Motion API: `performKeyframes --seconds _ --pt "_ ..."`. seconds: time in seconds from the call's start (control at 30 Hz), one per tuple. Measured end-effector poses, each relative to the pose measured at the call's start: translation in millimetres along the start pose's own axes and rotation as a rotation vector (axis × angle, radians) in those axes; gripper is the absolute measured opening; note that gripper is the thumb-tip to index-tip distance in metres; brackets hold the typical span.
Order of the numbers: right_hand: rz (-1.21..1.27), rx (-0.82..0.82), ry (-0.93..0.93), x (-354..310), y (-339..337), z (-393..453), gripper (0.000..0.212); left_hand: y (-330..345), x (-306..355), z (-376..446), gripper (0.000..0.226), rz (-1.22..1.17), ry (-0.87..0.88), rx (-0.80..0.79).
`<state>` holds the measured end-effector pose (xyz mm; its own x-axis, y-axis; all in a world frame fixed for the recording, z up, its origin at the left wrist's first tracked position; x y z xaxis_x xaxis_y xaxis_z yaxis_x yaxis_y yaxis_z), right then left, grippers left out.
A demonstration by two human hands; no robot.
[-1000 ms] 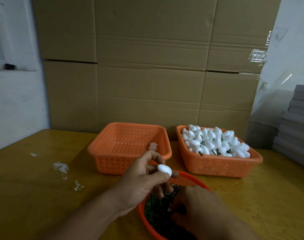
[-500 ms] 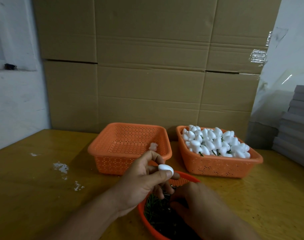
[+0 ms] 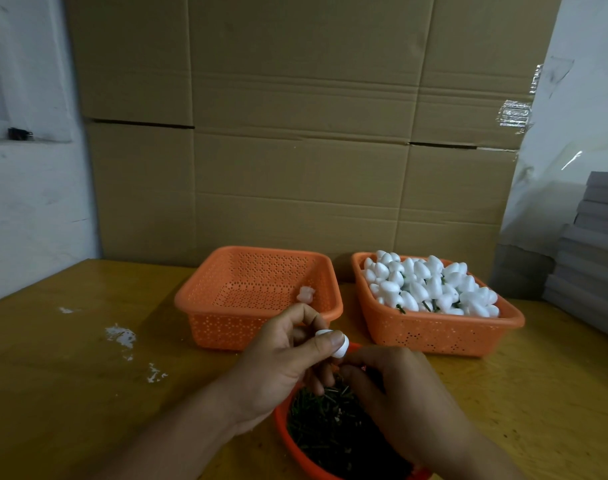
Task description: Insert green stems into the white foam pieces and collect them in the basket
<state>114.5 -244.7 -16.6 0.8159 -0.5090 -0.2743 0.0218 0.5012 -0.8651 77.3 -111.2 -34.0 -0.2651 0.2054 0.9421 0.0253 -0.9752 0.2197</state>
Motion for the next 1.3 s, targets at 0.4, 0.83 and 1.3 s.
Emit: performKeyframes --seconds 0.4,0.83,1.3 --pt "0.361 0.141 0.216 20.7 -6.0 -0.2 0.012 -0.7 0.9 -0.3 0.028 0.011 -0.003 0.011" --pt "0.927 0.319 0.351 24.4 -20.1 -1.6 0.015 -6.0 -0.8 1.3 0.041 -0.055 -0.013 0.034" --pt "1.12 0.318 0.368 21.7 -19.9 -1.0 0.019 -4.3 -0.3 0.1 0.035 -0.074 -0.022 0.033"
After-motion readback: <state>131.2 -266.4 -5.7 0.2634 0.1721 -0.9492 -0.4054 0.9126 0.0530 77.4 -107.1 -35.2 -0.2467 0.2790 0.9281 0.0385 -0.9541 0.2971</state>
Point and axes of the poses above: each hand's wrist, its own z-axis towards the middle knuckle, its own y-axis out of the palm, x = y × z, the point moved 7 cm from there along z, towards the middle knuckle, and after that the axes turned 9 degrees about -z, right-handed, at the moved point
